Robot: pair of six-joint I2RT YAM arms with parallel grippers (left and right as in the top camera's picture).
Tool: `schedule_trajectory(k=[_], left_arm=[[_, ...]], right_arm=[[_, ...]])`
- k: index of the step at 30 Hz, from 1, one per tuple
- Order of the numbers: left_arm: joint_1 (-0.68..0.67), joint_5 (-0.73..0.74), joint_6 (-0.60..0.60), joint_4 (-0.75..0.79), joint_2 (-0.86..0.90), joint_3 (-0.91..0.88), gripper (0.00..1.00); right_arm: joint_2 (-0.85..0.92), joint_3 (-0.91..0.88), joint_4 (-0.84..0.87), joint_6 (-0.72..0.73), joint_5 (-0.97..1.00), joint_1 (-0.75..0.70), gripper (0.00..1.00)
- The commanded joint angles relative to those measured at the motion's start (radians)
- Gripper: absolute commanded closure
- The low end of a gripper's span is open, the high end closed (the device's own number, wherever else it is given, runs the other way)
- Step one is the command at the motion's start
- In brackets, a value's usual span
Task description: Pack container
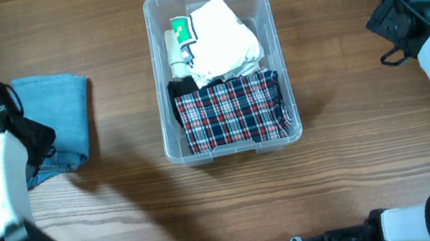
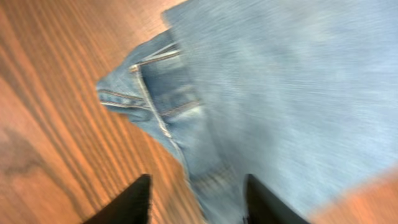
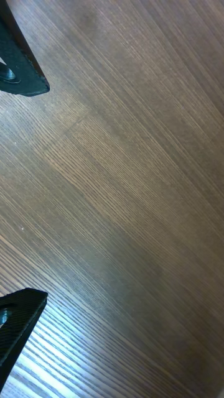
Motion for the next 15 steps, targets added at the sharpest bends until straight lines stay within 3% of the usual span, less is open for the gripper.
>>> schedule_trajectory(k=[1, 2, 4, 5, 15], left_arm=[[-0.01, 0.165, 0.098, 0.027, -0.117, 0.002, 0.37], [-0.016, 0.193, 0.139, 0.037, -0.133, 0.002, 0.32], [-0.046, 0.216, 0.221, 0.059, -0.16, 0.002, 0.07], [-0.061, 0.216, 0.248, 0.071, -0.164, 0.002, 0.0], [-0.27, 0.19, 0.61, 0.228, -0.159, 0.002, 0.0]], right_arm=[[0.008, -0.01, 0.003, 0.003, 0.013, -0.005, 0.0], [0.008, -0.01, 0.003, 0.003, 0.013, -0.005, 0.0], [0.008, -0.01, 0.003, 0.003, 0.013, -0.005, 0.0], [0.008, -0.01, 0.003, 0.003, 0.013, -0.005, 0.0], [0.008, -0.01, 0.003, 0.003, 0.013, -0.005, 0.0]])
